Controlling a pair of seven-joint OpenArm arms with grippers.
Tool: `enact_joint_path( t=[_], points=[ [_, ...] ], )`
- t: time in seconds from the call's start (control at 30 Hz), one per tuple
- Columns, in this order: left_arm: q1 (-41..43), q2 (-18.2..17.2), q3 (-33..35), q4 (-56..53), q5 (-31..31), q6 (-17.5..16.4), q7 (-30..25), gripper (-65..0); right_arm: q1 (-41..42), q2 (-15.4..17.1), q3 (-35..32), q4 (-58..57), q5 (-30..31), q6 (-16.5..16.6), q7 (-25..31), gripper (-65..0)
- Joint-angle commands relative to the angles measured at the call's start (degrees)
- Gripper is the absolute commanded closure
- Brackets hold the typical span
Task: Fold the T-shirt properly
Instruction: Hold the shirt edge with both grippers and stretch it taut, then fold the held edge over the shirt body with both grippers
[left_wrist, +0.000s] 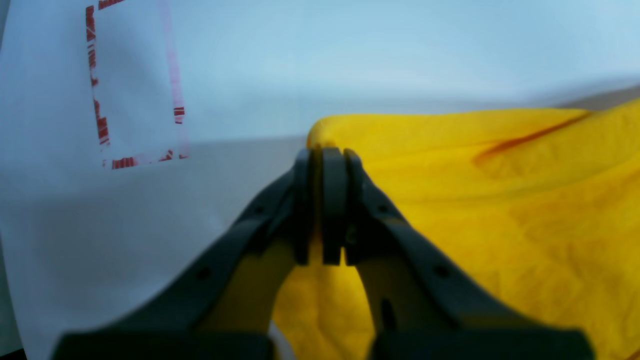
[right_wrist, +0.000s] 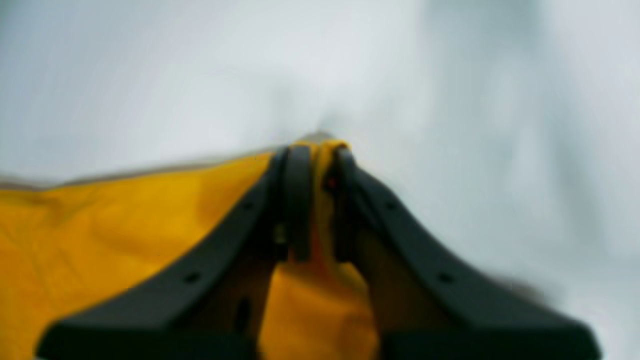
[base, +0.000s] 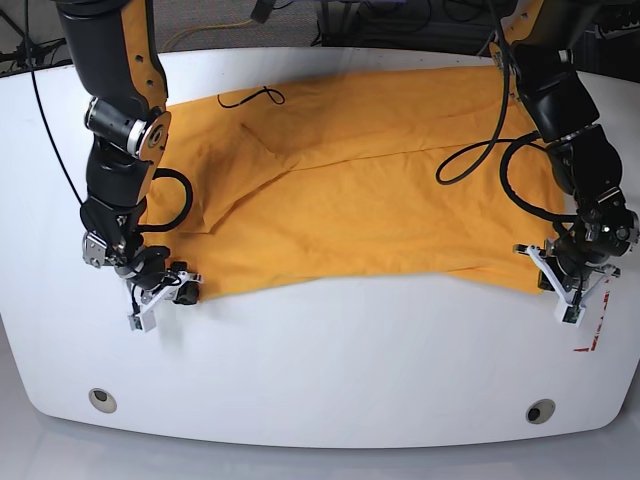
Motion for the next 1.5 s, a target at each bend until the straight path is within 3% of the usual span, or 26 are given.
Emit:
enact_joint_path(
  t=[0.0, 0.17, 0.37, 0.47, 0.6, 0.83, 1.1, 1.23, 1.47],
  points=[
    [-1.45, -0.89, -0.02, 1.17, -0.24, -0.1, -1.19, 0.0, 2.24, 1.17, -2.3, 0.98, 1.13, 0.54, 1.45, -3.8],
    [-1.54, -0.89, 0.07, 1.25, -0.32, -0.1, -1.1, 0.0, 2.06, 1.17, -4.24, 4.06, 1.3, 0.54, 0.83, 0.0],
    [-1.81, -0.89, -0.19, 1.34, -0.5, -0.37, -1.1, 0.0, -1.1, 1.61, -4.15, 17.86, 1.39, 0.54, -8.84, 0.0],
    [-1.81, -0.71, -1.07, 2.75, -0.5, -3.27, -1.1, 0.0, -3.12, 1.43, -4.15, 24.8, 1.39, 0.54, -12.0, 0.0],
    [-1.54, -0.45, -3.09, 5.83, -0.41, -3.49, -0.84, 0.0, -5.32, 1.26, -4.15, 33.77, 1.39, 0.54, -18.33, 0.0],
    [1.18, -0.36, -3.45, 10.66, -0.41, -3.49, 0.83, 0.0, -10.24, 1.17, -4.06, 45.73, 1.48, 0.54, -24.13, 0.0],
    [7.42, -0.27, -3.45, 17.61, -0.5, -3.49, 6.46, 0.0, -17.72, 1.17, -3.97, 56.54, 3.06, 0.54, -29.67, 0.0],
    [12.87, -0.27, -3.18, 20.16, -0.41, -3.49, 6.55, 0.0, -22.64, 1.61, -3.97, 60.5, 7.81, 0.54, -30.2, 0.0],
    [20.17, -0.45, -3.45, 20.77, -0.41, -3.49, 6.37, 0.0, -30.55, 1.17, -3.97, 64.36, 9.3, 0.54, -30.29, 0.0]
  ],
)
